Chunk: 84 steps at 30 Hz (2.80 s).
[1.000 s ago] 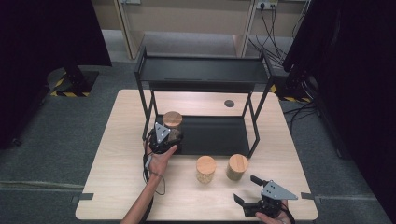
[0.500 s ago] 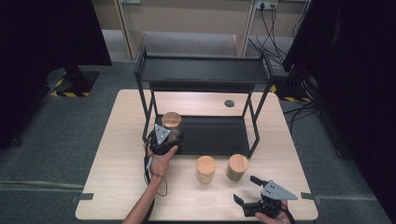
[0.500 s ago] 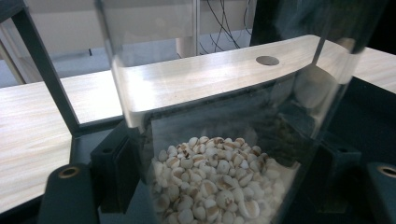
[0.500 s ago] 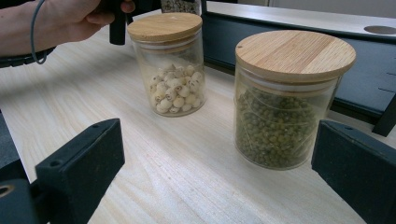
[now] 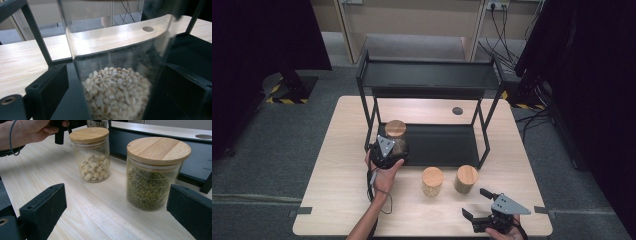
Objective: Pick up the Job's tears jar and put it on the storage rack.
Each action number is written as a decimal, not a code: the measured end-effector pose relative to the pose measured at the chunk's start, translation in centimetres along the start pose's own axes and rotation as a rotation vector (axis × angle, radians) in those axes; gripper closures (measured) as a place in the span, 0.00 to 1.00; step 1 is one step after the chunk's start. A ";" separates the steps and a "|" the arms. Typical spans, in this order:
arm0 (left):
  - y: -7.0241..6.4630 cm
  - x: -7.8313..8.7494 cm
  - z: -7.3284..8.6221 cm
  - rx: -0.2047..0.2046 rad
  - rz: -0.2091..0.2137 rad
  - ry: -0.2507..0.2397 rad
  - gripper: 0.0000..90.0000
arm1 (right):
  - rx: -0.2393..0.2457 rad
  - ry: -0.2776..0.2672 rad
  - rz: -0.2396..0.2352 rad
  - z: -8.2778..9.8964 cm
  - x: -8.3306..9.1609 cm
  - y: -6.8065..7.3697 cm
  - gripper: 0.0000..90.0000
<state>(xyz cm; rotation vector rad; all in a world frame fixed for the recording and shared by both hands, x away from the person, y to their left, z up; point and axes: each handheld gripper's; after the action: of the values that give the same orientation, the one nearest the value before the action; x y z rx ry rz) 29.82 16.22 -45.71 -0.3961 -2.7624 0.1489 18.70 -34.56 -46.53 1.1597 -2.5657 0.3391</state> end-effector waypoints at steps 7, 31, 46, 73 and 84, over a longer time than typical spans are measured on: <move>-0.9 1.0 0.1 0.001 -0.002 -0.001 0.04 | 0.000 -0.002 0.000 0.0 0.1 0.0 0.03; -0.7 5.4 0.9 0.006 0.090 -0.012 0.02 | 0.001 -0.006 0.003 0.0 0.1 0.1 0.03; -0.3 7.8 1.5 -0.003 0.132 -0.038 0.02 | 0.001 -0.007 0.004 0.0 0.2 0.1 0.03; 0.2 11.9 3.2 -0.019 0.191 -0.064 0.02 | 0.000 -0.010 0.003 0.0 0.1 0.3 0.03; 0.5 12.5 4.1 -0.016 0.208 -0.063 0.02 | 0.000 -0.011 0.003 0.0 0.1 0.2 0.03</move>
<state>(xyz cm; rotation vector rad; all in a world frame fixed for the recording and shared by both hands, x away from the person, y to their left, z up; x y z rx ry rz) 17.28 20.10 -45.64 -0.6942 -2.7803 0.1933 18.49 -34.46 -46.50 1.1615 -2.5773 0.3342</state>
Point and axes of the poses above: each handheld gripper's, and its own axes: x roughly backward along the jaws, z roughly out of its underside, y roughly to its left, and after that the axes turned 10 degrees about x, right-handed
